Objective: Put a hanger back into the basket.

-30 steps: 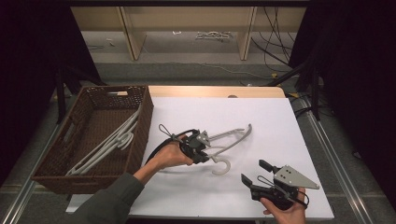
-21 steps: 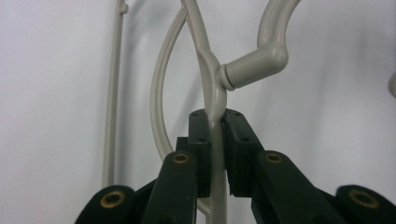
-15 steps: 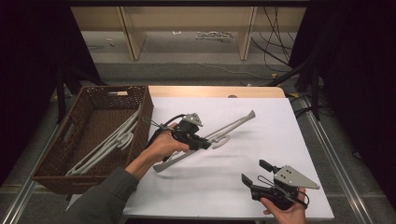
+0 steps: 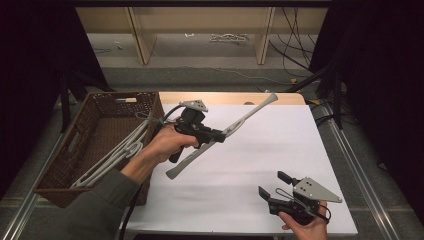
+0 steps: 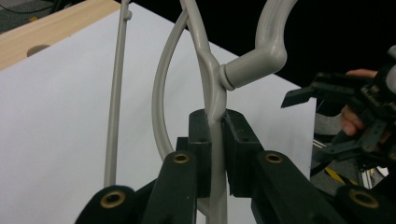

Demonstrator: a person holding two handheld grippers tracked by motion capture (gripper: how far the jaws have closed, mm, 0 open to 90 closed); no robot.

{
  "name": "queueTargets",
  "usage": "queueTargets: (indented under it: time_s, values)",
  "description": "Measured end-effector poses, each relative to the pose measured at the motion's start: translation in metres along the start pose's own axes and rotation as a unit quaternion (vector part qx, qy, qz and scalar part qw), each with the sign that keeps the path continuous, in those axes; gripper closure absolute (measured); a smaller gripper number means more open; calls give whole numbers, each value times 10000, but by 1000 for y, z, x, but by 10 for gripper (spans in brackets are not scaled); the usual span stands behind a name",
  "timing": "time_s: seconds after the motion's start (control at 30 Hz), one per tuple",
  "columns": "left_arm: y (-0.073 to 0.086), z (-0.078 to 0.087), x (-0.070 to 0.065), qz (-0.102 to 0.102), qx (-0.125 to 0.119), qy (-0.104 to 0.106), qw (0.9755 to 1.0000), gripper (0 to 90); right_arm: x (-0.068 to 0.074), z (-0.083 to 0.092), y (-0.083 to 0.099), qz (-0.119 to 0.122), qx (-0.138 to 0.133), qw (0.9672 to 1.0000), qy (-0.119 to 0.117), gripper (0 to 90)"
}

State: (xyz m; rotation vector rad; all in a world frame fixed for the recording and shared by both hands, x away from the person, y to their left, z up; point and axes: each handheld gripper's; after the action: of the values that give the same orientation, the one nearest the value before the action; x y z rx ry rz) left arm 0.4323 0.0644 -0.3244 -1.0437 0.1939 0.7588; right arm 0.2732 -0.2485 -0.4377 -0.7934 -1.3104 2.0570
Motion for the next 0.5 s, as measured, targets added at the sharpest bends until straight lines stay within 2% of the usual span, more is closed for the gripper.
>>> queueTargets:
  time_s: [0.1, 0.17, 0.23, 0.3, 0.37, 0.4, 0.5]
  values:
    - [-8, 10, -5, -7, -5, 56, 10000, 822, 0, 0, 0, 2, -25, 10000, 13, 203]
    - [-14, 16, -8, 19, 0, 3, 10000, 822, 0, 0, 0, -10, 10, 10000, 12, 203]
    - [-20, 24, -12, -65, 1, -72, 10000, 822, 0, 0, 0, 0, 0, 10000, 4, 203]
    - [-25, 33, -14, -70, -54, -85, 9999, 822, 0, -1, 0, -34, -68, 10000, -15, 204]
    - [-28, 43, -16, -96, -130, -170, 9997, 823, 0, 0, 0, -29, 18, 10000, -20, 203]
    - [-29, 48, -16, -91, -173, -183, 9996, 823, 0, -1, 1, -52, -58, 10000, -35, 203]
    - [-31, 63, -15, -76, -255, -229, 9994, 823, 0, 0, 0, -9, -5, 10000, 13, 203]
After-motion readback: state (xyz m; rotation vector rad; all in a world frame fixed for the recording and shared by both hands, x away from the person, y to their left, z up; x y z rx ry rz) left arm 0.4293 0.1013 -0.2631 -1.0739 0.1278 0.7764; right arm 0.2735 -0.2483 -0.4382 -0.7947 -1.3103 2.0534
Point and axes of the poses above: each handheld gripper's, and its own axes: z roughly backward along the jaws, y roughly out of its underside, x roughly to its left, and after that the axes turned 15 degrees about z, right-handed
